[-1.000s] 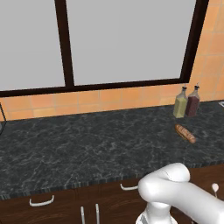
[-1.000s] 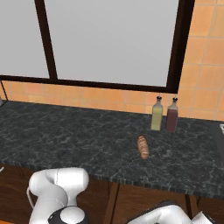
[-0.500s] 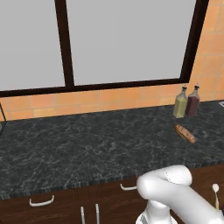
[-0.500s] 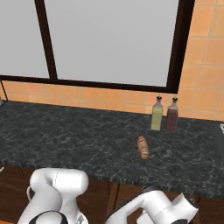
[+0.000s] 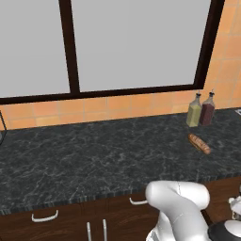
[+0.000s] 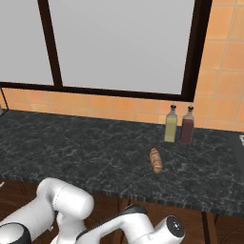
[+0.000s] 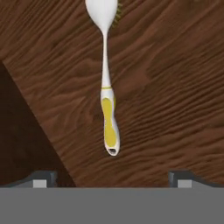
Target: Pick the dish brush from the drawer and place it on the counter.
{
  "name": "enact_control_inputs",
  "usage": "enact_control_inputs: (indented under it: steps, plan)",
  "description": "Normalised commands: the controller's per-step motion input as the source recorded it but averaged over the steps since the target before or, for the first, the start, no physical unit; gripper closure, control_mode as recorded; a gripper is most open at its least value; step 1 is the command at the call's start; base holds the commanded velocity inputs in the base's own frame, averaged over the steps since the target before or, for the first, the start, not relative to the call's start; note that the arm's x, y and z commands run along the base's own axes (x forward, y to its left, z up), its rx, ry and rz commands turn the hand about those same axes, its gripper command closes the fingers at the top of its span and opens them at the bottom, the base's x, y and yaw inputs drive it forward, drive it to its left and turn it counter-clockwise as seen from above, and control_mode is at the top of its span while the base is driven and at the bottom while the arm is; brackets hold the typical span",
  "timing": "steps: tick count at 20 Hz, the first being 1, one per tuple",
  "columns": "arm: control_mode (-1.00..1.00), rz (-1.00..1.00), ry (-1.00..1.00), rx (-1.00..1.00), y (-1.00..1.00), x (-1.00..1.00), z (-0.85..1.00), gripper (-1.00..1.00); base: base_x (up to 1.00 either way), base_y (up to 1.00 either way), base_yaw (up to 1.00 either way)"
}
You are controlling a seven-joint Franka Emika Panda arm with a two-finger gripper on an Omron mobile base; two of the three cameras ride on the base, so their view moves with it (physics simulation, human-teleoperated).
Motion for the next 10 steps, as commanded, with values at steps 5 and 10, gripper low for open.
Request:
enact_control_inputs:
  steps: [5,10]
  plan:
    - [-1.00,-0.02,0.03,0.00,-0.39,0.35,0.00,-1.00,0.00,0.00,0.00]
    - [-1.00,0.08,0.00,0.00,-0.17,0.27,-0.10,-1.00,0.00,0.00,0.00]
